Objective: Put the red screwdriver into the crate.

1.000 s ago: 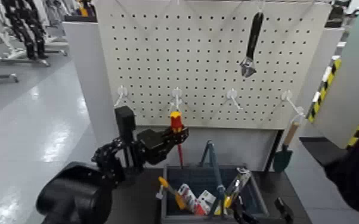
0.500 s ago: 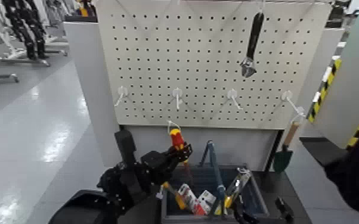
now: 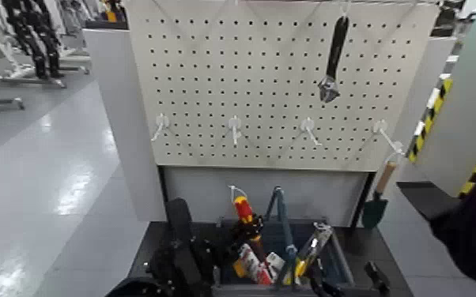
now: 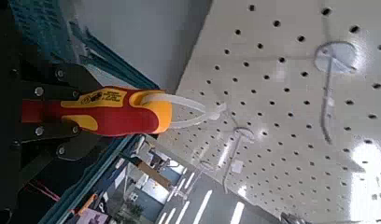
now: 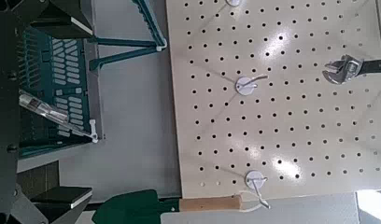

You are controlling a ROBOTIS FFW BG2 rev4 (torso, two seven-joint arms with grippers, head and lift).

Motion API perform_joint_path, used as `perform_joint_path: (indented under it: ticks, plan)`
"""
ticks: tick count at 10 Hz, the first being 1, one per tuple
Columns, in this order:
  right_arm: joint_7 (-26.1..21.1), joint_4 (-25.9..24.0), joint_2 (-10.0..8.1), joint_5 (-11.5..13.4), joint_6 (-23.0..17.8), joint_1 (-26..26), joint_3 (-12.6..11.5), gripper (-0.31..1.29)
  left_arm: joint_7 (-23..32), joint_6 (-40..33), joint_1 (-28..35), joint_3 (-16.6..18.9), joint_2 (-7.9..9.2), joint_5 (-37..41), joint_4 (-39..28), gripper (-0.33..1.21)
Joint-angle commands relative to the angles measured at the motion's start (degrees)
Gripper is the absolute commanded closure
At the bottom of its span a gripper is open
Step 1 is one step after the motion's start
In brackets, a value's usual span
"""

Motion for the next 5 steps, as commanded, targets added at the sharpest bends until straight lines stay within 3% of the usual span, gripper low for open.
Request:
perform_joint_path:
  ticks: [1,2,3,4,5]
  plan:
    - [0.0,0.0,0.0,0.0,-0.1,-0.1,0.1,0.12,1.6,1.2,-0.5,-2.2,-0.13,3.7,1.8,1.03]
    - [0.0,0.0,0.0,-0.1,-0.3,-0.1,0.2,0.12,2.3,1.4,-0.6,-2.8,-0.13,4.9,1.8,0.83]
    - [-0.2,0.2,0.09,-0.2,-0.6,-0.1,0.1,0.12,2.8,0.8,-0.6,-3.0,-0.04,5.0,1.6,0.43]
    - [-0.2,0.2,0.18,-0.2,-0.6,-0.1,0.1,0.12,3.2,-1.1,-0.6,-3.5,-0.04,5.0,1.3,0.15]
    - [-0.2,0.3,0.09,-0.2,-0.6,-0.1,0.2,0.12,3.3,-2.3,-0.6,-3.9,-0.04,5.0,0.9,0.11]
